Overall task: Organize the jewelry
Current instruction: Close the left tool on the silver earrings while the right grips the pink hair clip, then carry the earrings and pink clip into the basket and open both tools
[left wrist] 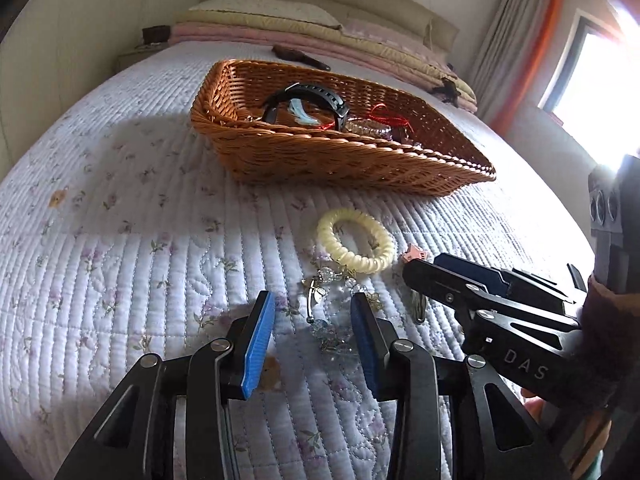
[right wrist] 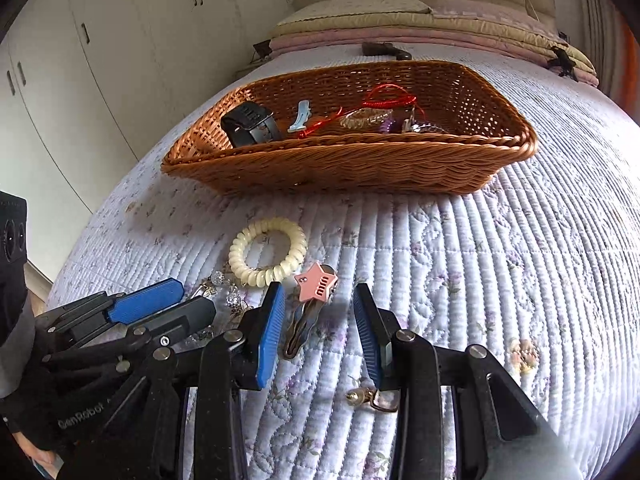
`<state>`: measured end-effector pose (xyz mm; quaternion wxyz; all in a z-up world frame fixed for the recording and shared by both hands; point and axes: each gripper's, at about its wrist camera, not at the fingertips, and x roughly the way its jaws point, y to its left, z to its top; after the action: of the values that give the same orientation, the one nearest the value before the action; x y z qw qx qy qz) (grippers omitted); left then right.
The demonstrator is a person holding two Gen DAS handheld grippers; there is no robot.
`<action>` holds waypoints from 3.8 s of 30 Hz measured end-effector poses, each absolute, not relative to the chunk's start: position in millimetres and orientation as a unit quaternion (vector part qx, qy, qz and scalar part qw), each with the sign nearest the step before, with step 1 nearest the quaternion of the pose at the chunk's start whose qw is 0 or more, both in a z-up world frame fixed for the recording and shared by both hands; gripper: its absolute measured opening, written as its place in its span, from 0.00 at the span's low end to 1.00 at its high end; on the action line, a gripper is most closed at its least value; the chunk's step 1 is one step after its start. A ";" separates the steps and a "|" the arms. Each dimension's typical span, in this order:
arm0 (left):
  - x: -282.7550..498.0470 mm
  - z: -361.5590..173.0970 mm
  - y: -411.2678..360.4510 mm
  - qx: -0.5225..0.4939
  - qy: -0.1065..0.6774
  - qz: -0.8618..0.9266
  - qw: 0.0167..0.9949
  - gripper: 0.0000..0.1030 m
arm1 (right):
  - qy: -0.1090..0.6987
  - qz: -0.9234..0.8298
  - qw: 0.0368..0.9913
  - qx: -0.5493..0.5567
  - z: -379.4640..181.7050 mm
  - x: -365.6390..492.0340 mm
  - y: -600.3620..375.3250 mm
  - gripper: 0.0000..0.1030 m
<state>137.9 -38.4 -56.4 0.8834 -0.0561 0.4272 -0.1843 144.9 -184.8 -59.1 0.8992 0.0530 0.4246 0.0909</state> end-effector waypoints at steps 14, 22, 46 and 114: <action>135.4 -58.5 -42.5 -0.020 0.426 -0.152 0.891 0.09 | 0.432 0.064 0.899 0.022 -64.7 151.3 -176.8 0.19; 128.6 -57.7 -36.0 -0.025 0.429 -0.184 0.884 0.12 | 0.432 0.060 0.899 0.035 -64.1 151.5 -187.5 0.19; 100.6 -38.0 -38.1 0.008 0.379 -0.223 0.898 0.08 | 0.377 0.087 0.921 0.040 -44.6 128.0 -189.2 0.18; 331.5 21.8 -104.1 -0.032 0.391 -0.225 0.892 0.09 | 0.444 0.024 0.895 0.038 -14.0 316.5 -247.2 0.21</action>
<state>331.5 -104.1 21.8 0.8920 -0.0318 0.3910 -0.2247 316.5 -247.2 -14.0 0.8951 0.0377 0.4435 0.0239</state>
